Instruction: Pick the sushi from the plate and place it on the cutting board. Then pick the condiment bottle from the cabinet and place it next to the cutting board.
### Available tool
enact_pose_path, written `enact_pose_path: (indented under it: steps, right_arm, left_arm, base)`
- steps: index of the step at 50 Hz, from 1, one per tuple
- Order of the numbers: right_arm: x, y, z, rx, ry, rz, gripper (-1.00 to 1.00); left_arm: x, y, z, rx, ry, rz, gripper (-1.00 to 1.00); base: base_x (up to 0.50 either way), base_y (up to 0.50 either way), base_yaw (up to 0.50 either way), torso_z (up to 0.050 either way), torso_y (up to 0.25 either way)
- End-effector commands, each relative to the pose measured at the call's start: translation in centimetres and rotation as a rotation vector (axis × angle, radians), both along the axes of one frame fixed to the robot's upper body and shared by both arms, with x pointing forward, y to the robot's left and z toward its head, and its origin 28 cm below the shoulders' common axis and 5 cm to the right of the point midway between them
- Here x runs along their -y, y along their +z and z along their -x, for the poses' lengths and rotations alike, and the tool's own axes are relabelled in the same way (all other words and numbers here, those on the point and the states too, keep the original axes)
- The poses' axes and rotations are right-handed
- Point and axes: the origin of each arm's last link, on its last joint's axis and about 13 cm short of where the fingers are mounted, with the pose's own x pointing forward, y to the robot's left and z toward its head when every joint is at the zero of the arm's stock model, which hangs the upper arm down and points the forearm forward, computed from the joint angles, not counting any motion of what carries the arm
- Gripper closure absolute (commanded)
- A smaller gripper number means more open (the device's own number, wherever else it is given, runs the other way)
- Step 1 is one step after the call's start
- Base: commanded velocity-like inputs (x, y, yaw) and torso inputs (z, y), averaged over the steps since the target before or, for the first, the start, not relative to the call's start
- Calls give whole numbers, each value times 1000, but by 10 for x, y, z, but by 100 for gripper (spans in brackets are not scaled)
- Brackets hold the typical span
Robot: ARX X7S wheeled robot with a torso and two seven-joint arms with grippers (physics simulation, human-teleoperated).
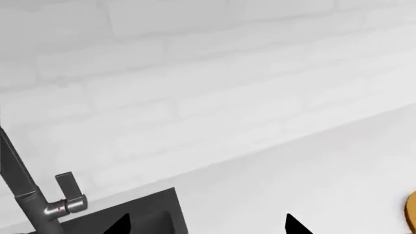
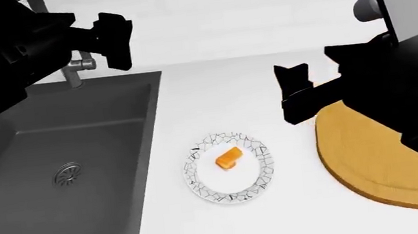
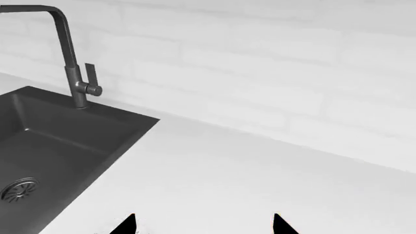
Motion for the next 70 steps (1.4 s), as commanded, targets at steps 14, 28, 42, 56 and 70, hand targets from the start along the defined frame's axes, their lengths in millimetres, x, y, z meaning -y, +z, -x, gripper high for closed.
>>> enact_pose_path:
  steps: [14,28,42,56,70]
  right_arm:
    - [-3,1,-4,-51,-6,53,-100]
    - [-6,-2,-1,-146,30,99,-100]
    - [-25,-21,-8,-324,128,79,-100]
    - [-46,-42,-20,-416,210,63,-100]
    - [-59,-54,-39,-467,234,75,-100]
  left_arm:
    - [3,3,0,-6,-13,-38,-100]
    - [2,3,1,-11,-12,-39,-100]
    - [3,3,1,-12,-18,-45,-100]
    - [5,2,0,-17,-19,-53,-100]
    - [4,0,-1,-22,-20,-51,-100]
  base:
    - [135,8,0,0,1]
    - [6,0,0,0,0]
    - [0,0,0,0,0]
    - [0,0,0,0,0]
    - [0,0,0,0,0]
